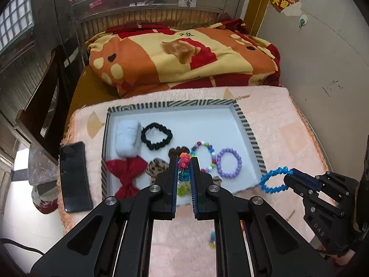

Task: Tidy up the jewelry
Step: 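Carry both bracelets into the striped tray and open both tools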

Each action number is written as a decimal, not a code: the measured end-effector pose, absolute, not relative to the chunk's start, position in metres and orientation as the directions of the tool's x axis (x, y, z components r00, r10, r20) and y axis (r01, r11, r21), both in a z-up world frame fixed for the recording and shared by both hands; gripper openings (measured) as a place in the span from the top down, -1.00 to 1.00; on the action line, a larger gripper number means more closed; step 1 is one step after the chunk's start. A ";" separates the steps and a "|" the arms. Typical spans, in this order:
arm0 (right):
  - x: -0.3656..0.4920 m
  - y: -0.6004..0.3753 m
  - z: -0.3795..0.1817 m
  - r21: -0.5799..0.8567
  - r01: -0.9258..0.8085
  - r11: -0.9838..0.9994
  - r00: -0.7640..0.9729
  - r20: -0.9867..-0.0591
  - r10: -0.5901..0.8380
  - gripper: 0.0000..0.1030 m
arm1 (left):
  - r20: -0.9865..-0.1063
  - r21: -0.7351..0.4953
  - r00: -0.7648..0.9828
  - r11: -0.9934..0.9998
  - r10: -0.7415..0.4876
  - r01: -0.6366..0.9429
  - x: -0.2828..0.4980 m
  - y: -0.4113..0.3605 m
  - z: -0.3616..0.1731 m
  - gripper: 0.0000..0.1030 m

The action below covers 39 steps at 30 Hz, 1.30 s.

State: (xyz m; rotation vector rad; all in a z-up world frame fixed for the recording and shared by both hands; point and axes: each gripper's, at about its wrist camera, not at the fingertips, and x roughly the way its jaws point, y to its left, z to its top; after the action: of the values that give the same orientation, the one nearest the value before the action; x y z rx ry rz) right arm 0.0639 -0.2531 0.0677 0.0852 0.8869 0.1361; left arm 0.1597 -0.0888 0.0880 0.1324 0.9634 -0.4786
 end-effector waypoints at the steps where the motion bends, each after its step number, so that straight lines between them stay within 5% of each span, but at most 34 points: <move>1: 0.070 -0.254 0.067 0.129 -0.083 0.988 0.622 -0.768 0.153 0.85 | -0.815 -0.095 0.478 0.889 -0.328 0.449 0.163 -0.092 0.088 0.83; 23: 0.196 -0.262 0.018 0.193 -0.091 0.977 0.516 -0.830 0.212 0.85 | -0.860 -0.090 0.397 0.861 -0.320 0.500 0.277 -0.181 0.045 0.83; 35: 0.235 -0.283 -0.030 0.158 0.008 0.987 0.455 -0.880 0.137 0.85 | -0.917 -0.083 0.326 0.909 -0.231 0.409 0.310 -0.155 -0.019 0.83; 39: 0.234 -0.283 -0.028 0.142 0.010 0.990 0.459 -0.880 0.122 0.39 | -0.915 -0.066 0.344 0.920 -0.211 0.387 0.307 -0.151 -0.024 0.82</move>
State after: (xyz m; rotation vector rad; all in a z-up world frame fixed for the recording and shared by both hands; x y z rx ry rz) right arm 0.2342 -0.2829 -0.0283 0.1337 1.0930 0.0689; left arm 0.3066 -0.1513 -0.0239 0.1734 1.1575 -0.3912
